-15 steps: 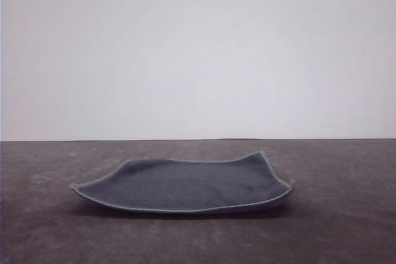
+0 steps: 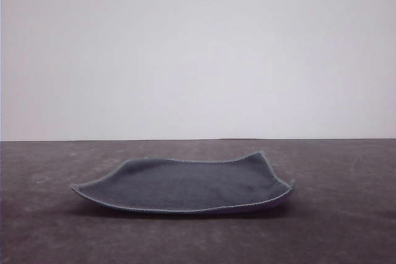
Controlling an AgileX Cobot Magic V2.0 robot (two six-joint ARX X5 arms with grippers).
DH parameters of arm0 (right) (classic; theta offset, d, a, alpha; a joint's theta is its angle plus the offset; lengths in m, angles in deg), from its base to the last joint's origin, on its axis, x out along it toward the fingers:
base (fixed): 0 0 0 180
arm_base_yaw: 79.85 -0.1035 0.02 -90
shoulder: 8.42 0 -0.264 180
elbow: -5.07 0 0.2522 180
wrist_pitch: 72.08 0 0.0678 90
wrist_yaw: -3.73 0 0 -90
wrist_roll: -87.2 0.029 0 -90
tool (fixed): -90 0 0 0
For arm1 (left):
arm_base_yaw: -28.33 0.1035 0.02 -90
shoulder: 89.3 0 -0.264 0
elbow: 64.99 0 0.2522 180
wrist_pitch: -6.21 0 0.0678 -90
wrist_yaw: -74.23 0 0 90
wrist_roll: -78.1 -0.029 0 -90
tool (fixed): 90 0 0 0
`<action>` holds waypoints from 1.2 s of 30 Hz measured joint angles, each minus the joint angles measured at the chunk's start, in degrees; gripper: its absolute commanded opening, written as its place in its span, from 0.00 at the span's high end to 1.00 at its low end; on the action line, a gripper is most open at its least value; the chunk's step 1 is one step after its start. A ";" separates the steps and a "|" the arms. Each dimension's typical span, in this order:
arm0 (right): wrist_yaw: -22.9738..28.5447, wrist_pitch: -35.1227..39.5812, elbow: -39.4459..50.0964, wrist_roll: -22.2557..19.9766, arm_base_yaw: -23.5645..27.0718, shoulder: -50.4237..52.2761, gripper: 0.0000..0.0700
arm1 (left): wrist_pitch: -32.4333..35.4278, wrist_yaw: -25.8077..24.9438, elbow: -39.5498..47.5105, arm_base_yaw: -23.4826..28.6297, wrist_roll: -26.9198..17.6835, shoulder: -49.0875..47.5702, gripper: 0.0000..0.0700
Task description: Fold clothes
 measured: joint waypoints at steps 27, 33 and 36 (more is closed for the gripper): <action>-15.71 -21.95 -28.37 -0.06 -0.56 -28.73 0.99 | -36.03 -7.35 -32.18 0.00 -6.27 29.57 1.00; -16.94 -21.64 -28.37 -0.46 -4.67 -33.43 0.99 | -36.58 -12.14 -35.47 -1.55 -10.52 39.08 1.00; -16.99 -20.66 -28.37 -0.47 -7.68 -33.94 0.99 | -34.92 -12.28 -36.16 -4.96 -12.96 41.17 1.00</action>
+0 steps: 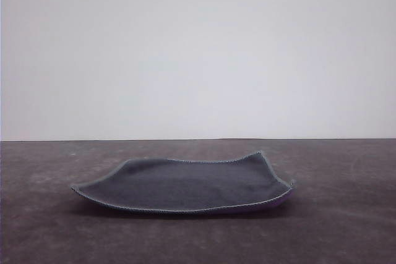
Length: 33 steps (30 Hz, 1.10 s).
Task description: Fold clothes
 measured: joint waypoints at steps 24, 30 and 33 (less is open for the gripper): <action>-0.03 4.99 0.00 2.46 -4.78 -1.51 0.37 | 4.83 -0.17 -1.72 -6.66 -4.63 2.00 0.38; -3.35 9.31 0.00 9.16 -4.76 -9.23 0.37 | 9.34 -4.15 -1.72 -6.64 -2.00 7.56 0.38; -5.64 12.84 0.00 10.78 -4.74 -14.40 0.37 | 13.21 -6.15 -1.74 -6.64 -1.02 11.62 0.38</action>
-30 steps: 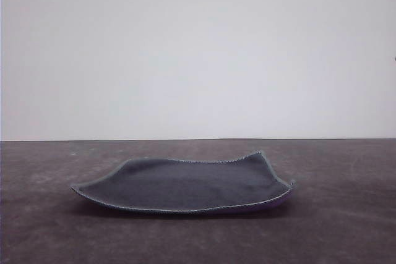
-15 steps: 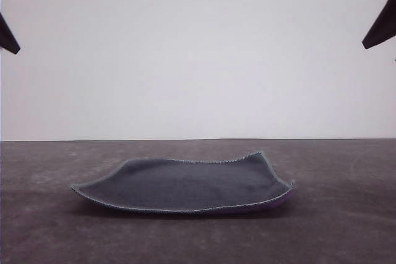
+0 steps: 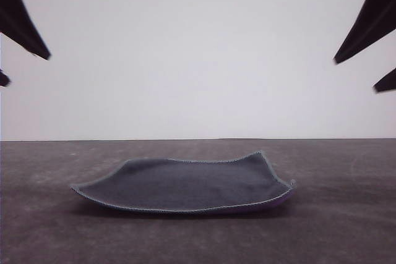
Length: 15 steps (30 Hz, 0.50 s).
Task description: Fold clothes
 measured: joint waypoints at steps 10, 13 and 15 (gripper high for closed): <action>-8.78 19.73 -0.37 5.02 1.29 -20.83 0.37 | 16.40 -7.00 -0.02 0.00 5.54 17.47 0.38; -9.88 22.98 -2.44 5.82 1.57 -27.24 0.37 | 21.27 -8.76 -0.20 0.00 7.41 22.89 0.38; -10.73 23.55 -4.66 5.83 1.61 -31.29 0.37 | 23.33 -9.45 -0.82 0.00 8.35 26.58 0.38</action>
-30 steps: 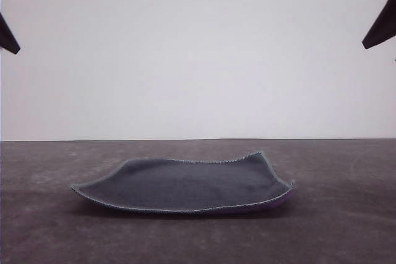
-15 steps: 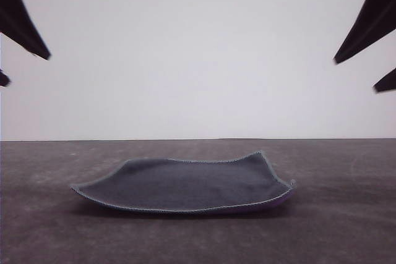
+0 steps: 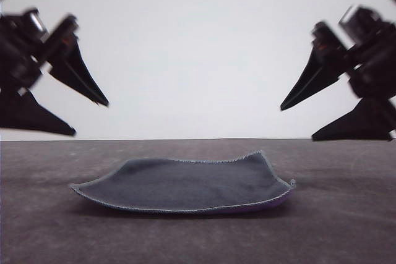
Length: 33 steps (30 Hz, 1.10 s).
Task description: Fold clothes
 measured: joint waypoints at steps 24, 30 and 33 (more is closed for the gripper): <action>-1.20 -0.79 -19.45 -1.11 2.30 -21.53 0.37 | -1.37 -1.76 -24.68 -1.53 1.09 30.25 0.38; -1.41 -0.94 -19.47 -1.11 3.30 -21.62 0.42 | -1.41 -2.08 -26.52 -3.55 1.11 31.77 0.38; -2.81 -0.92 -20.17 -1.13 3.24 -22.67 0.42 | -1.40 -2.09 -26.52 -3.74 1.11 31.77 0.38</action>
